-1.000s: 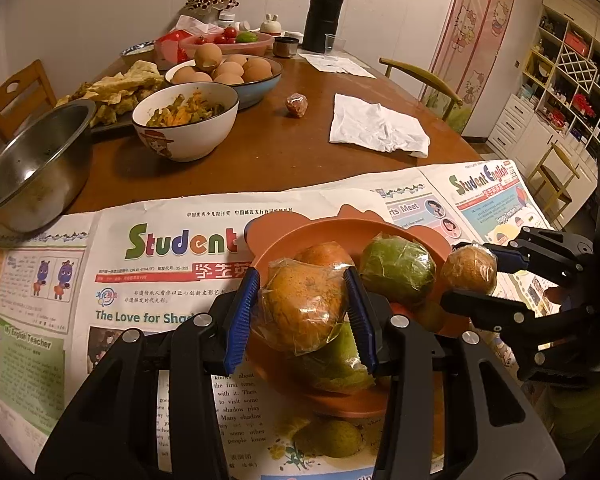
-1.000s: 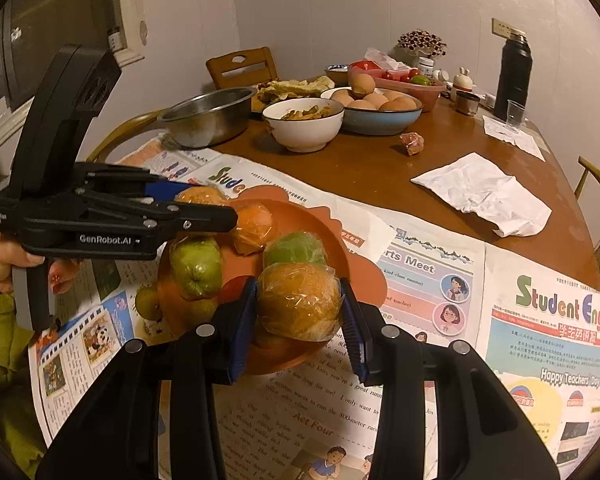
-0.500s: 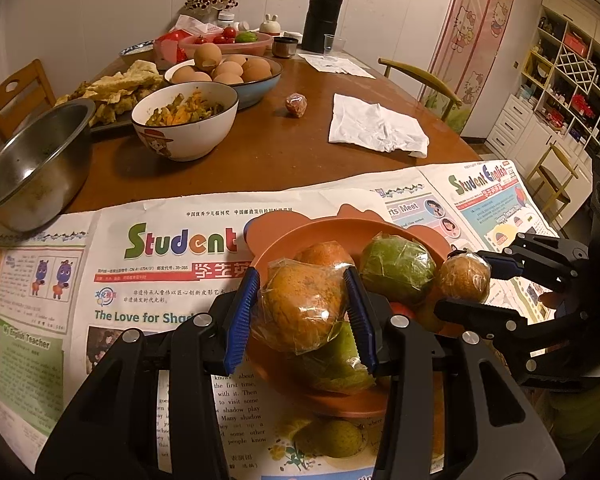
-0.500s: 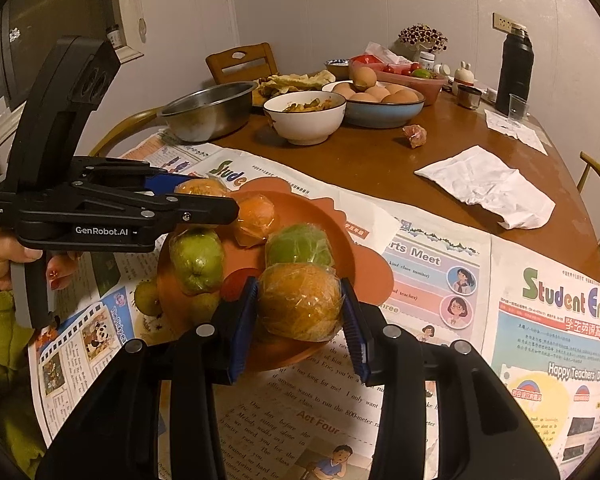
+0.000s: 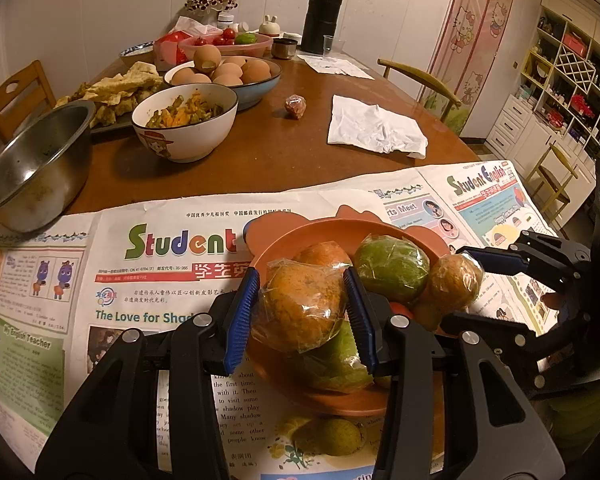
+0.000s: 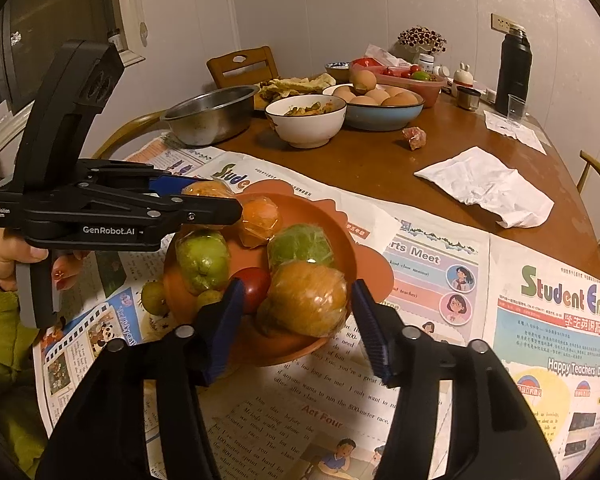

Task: Organize fruits
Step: 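Lower and release the bagged orange with the right tool while the left tool releases its own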

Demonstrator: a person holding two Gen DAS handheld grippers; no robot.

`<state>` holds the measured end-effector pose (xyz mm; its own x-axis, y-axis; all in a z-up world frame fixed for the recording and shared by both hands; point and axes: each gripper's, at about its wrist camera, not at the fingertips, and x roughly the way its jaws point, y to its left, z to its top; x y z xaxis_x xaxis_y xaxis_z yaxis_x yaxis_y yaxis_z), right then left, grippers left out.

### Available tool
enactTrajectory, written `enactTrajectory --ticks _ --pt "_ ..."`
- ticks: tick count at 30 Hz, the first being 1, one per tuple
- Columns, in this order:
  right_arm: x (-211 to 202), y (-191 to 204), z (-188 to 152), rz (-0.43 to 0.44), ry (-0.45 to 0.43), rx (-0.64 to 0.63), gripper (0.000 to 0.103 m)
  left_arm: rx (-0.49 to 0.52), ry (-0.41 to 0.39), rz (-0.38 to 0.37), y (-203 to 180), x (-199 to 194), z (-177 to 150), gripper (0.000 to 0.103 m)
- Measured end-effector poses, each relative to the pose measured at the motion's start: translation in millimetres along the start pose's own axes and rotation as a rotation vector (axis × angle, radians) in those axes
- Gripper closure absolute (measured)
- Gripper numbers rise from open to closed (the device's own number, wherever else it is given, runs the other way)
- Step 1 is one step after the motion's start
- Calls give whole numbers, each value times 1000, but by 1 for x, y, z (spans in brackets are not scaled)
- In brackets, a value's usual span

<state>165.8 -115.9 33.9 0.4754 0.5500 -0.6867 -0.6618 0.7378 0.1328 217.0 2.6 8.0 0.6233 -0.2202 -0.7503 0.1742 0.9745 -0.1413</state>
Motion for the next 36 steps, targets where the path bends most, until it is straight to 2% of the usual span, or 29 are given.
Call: enactTrajectory --ticks 14,26,33,36 --pt "-7 1 -2 -4 -14 6 38 -8 2 4 3 -2 0 68" --pt "-12 1 -2 -9 -19 9 37 -15 -2 7 7 -3 -1 65" --pt "-15 0 -3 -12 -23 17 28 -18 -8 8 8 -4 -1 63" --pt "-15 -1 -3 -13 -24 17 24 -20 -12 9 8 -6 -1 59"
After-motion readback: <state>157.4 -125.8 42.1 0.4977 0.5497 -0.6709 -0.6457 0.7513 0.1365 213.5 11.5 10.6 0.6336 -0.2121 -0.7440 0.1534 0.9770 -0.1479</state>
